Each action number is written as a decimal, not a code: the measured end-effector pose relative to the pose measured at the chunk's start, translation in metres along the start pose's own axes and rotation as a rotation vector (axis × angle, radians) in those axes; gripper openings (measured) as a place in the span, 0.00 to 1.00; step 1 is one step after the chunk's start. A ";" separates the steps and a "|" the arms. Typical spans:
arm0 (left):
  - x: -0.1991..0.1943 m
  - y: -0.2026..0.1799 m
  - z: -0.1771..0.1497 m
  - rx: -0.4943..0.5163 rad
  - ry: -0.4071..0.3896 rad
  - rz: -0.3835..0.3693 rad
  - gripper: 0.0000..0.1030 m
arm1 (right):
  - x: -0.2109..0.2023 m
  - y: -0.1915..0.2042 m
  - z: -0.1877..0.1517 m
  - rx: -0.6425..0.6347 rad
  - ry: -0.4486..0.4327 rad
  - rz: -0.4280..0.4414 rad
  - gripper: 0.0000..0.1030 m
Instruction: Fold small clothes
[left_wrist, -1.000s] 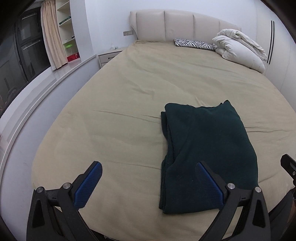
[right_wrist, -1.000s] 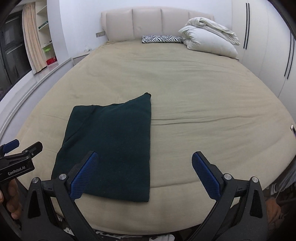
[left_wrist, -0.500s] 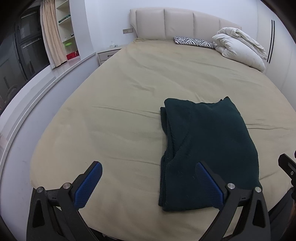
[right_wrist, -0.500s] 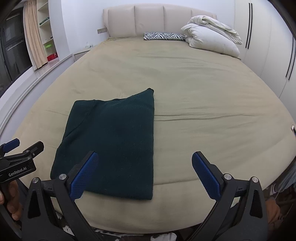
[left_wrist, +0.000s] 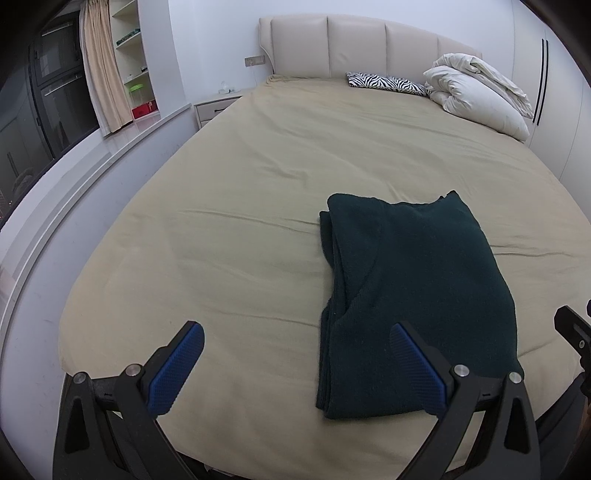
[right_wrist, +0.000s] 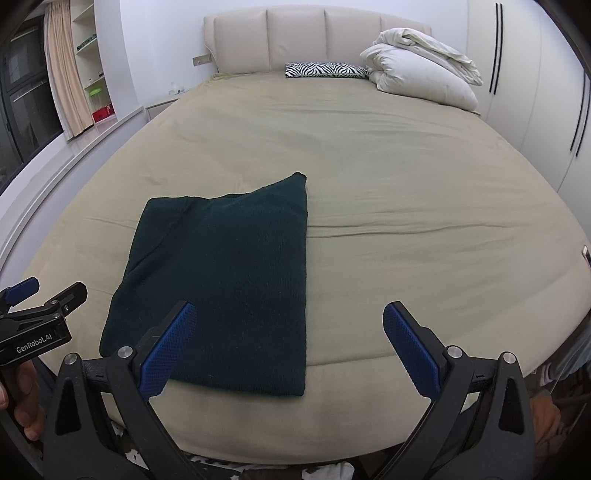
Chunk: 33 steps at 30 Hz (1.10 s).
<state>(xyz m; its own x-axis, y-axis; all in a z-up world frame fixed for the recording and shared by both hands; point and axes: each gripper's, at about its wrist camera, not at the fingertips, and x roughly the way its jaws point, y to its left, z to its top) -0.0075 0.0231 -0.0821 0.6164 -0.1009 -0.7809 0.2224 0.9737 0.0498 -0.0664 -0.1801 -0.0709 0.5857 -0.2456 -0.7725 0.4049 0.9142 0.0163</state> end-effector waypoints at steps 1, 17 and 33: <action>0.000 0.000 0.000 0.000 0.000 0.000 1.00 | 0.000 0.000 0.000 0.000 0.000 0.000 1.00; 0.001 -0.002 -0.002 -0.001 -0.001 -0.001 1.00 | 0.001 0.002 -0.001 0.001 0.000 -0.002 1.00; 0.001 -0.002 -0.003 0.002 0.000 0.000 1.00 | 0.001 0.002 -0.001 0.001 0.000 -0.002 1.00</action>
<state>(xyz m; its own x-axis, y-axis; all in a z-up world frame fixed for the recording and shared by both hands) -0.0100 0.0216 -0.0851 0.6161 -0.1011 -0.7811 0.2239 0.9733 0.0506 -0.0661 -0.1783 -0.0720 0.5847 -0.2468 -0.7728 0.4068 0.9134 0.0161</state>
